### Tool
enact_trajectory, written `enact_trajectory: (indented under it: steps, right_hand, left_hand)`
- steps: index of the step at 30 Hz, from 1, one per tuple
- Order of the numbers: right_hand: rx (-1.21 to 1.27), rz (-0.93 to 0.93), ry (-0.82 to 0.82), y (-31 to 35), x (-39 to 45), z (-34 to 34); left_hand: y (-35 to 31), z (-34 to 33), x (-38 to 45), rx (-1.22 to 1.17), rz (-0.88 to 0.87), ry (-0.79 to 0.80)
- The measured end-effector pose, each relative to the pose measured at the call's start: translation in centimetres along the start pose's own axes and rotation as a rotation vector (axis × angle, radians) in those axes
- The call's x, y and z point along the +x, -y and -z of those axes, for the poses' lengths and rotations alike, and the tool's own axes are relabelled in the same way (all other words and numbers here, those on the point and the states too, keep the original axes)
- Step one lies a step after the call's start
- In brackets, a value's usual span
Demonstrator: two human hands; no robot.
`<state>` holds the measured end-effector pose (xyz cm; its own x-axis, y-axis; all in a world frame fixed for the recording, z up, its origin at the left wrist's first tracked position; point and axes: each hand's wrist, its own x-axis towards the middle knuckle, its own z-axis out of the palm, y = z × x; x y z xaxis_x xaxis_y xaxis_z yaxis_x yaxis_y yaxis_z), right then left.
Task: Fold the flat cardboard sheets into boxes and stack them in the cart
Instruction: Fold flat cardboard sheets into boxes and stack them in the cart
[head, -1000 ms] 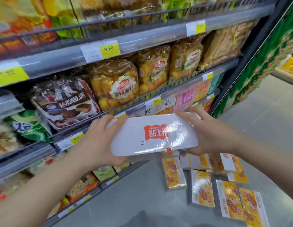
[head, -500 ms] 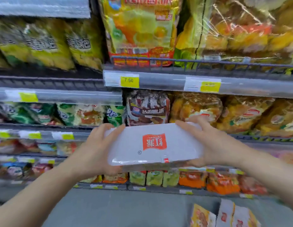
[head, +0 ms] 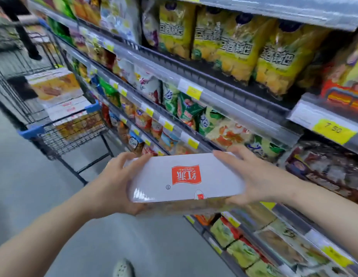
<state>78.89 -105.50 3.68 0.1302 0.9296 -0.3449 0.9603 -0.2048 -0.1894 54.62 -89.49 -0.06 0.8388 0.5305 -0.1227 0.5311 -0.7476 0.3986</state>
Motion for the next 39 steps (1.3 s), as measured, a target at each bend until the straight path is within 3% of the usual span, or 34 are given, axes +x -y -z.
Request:
enact_trajectory:
  steps: [9,18,39]
  right_hand:
    - [0.011,0.202,0.072,10.6,18.0,1.5]
    - [0.058,0.25,0.1,19.1,32.7,5.7]
    - [-0.017,0.408,0.254,20.8,66.0,15.5]
  left_hand:
    - [16.7,5.3,-1.4,-0.031,0.194,-0.03]
    - [30.5,12.6,1.0,-0.035,0.289,-0.093]
    - [49.7,21.7,19.6,-0.113,0.532,-0.007]
